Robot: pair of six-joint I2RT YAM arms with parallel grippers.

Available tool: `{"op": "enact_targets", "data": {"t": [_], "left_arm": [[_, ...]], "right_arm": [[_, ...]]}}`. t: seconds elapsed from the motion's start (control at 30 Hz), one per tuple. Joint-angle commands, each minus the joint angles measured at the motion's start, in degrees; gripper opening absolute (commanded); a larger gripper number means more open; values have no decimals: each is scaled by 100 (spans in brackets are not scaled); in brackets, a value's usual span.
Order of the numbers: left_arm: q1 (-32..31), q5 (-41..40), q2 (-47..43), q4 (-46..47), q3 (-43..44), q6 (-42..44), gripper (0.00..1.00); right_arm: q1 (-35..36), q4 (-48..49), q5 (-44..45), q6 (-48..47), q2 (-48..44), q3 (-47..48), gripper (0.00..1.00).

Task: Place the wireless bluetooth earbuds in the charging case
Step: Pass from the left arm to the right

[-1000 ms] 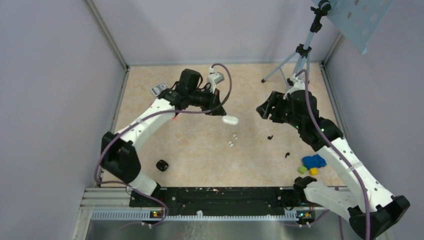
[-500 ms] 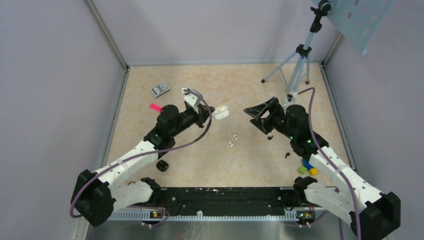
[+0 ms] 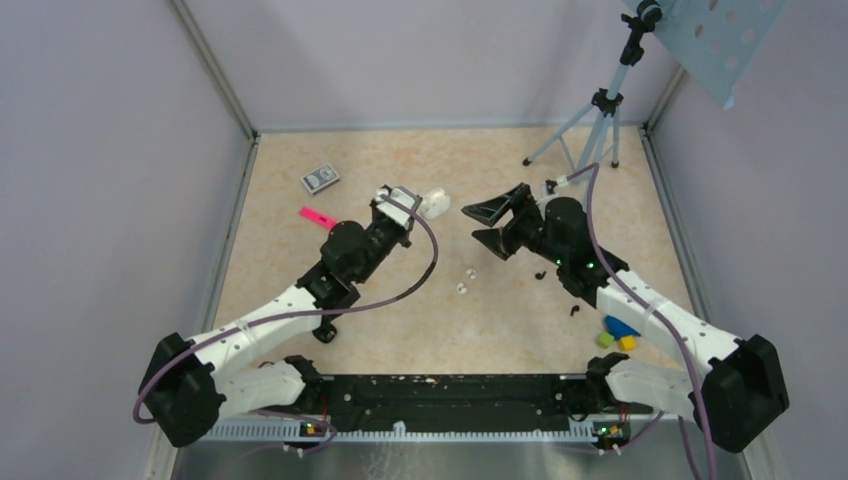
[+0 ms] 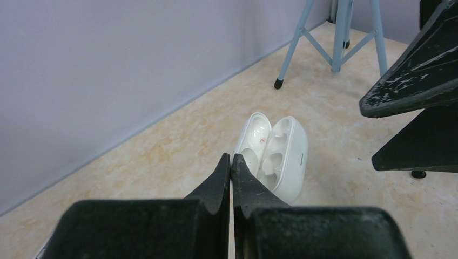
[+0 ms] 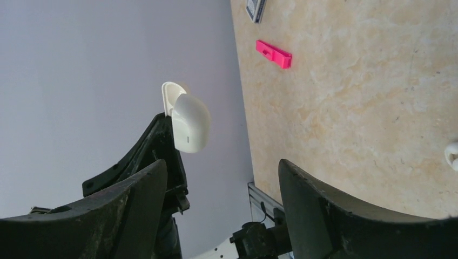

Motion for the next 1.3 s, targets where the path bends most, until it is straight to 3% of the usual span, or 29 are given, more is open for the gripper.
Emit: {"op": "enact_targets", "data": {"t": [0.0, 0.53, 0.7, 1.03, 1.1, 1.27], "left_arm": [[-207, -520, -98, 517, 140, 480, 0], [-533, -788, -163, 470, 121, 758, 0], [-583, -822, -137, 526, 83, 772, 0], [-664, -713, -154, 441, 105, 866, 0], [-677, -766, -155, 436, 99, 867, 0], [-678, -870, -138, 378, 133, 928, 0]], "right_arm": [[138, 256, 93, 109, 275, 582, 74], [265, 624, -175, 431, 1141, 1043, 75], [324, 797, -221, 524, 1269, 1053, 71], [427, 1395, -340, 703, 1522, 995, 48], [432, 1477, -350, 688, 1555, 994, 35], [457, 1545, -327, 654, 1605, 1026, 24]]}}
